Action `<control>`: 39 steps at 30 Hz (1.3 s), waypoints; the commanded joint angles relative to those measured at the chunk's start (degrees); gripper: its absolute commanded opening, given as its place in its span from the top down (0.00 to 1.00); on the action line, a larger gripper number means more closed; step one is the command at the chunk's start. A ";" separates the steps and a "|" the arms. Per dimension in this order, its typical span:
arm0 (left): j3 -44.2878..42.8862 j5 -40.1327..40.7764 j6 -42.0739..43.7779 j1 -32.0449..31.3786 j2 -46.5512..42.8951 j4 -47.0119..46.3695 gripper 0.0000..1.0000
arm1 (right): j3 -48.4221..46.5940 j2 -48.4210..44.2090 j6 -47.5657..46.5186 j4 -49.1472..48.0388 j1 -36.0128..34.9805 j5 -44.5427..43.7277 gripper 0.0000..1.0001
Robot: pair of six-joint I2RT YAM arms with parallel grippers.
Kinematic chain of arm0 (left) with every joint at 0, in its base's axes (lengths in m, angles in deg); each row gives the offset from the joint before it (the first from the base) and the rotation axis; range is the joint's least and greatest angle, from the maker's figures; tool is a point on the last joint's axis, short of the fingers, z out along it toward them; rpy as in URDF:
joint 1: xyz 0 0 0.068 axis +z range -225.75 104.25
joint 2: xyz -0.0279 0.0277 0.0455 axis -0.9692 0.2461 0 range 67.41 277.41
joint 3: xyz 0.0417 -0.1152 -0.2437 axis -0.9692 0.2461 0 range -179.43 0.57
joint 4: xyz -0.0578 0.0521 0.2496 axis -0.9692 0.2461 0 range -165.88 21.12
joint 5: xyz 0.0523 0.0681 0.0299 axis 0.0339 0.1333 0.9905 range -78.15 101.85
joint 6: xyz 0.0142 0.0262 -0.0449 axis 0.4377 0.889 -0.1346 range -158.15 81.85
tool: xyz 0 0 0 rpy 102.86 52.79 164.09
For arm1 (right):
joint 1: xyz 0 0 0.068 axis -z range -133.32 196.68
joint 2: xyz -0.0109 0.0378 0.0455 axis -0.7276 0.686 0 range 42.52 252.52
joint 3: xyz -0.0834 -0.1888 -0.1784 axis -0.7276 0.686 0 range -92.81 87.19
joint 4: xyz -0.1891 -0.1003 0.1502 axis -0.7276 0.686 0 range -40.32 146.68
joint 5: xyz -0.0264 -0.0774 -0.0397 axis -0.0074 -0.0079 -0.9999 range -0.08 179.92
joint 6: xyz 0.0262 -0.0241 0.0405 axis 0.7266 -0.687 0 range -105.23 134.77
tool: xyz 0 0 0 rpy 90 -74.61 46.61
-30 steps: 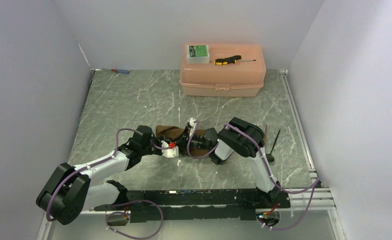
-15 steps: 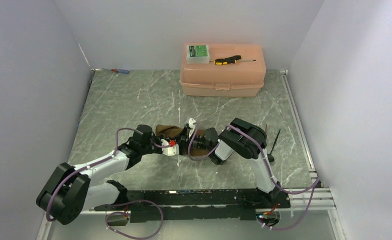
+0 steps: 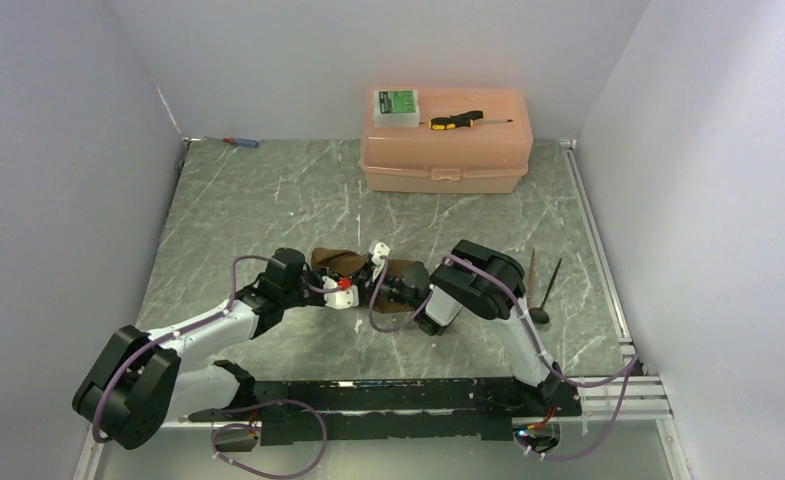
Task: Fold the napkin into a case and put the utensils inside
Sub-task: Fold the 2/3-rectangle-folded napkin at the center of the board.
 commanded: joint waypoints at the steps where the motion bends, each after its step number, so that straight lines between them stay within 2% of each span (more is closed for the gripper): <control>1: -2.98 0.16 -1.94 0.01 -0.42 -0.30 0.97 | -0.55 0.72 -1.43 -11.00 -0.19 -3.91 0.90; 3: -3.72 0.85 -2.94 -0.09 -0.51 1.11 0.92 | -0.39 0.76 -0.77 -11.06 -0.08 -4.86 0.98; 4: -4.07 1.13 -3.62 -0.11 -0.60 2.08 0.85 | -0.32 0.78 -0.31 -11.06 0.04 -5.20 1.00; 7: -5.31 2.14 -6.23 -0.02 -1.29 5.31 0.76 | -0.29 0.71 1.13 -11.06 0.35 -4.76 1.00; 10: -6.05 4.53 -9.72 0.17 -2.46 8.04 0.55 | 0.11 0.54 2.39 -10.96 0.53 -4.52 1.00; 14: -10.99 4.05 -16.51 3.11 -0.94 13.72 0.39 | 0.71 0.42 3.89 -10.90 0.96 -3.88 1.00; 16: -15.24 3.27 -20.30 5.84 2.13 16.06 0.38 | 1.30 0.07 4.69 -11.05 0.95 -3.52 1.00; 20: -23.76 2.30 -25.16 10.45 9.91 19.15 0.44 | 2.60 -0.73 6.18 -10.90 1.00 -3.43 1.00; 26: -24.91 -9.08 -23.06 10.62 11.98 19.55 0.46 | 3.11 -1.75 8.17 -8.90 1.19 -3.44 1.00; 29: -25.15 -11.45 -22.03 10.03 13.35 19.54 0.44 | 3.00 -1.68 9.72 -8.74 1.67 -3.23 1.00; 39: -22.61 -4.25 -17.26 7.47 18.62 8.76 0.46 | 1.76 -2.14 13.08 -7.15 2.18 -0.68 1.00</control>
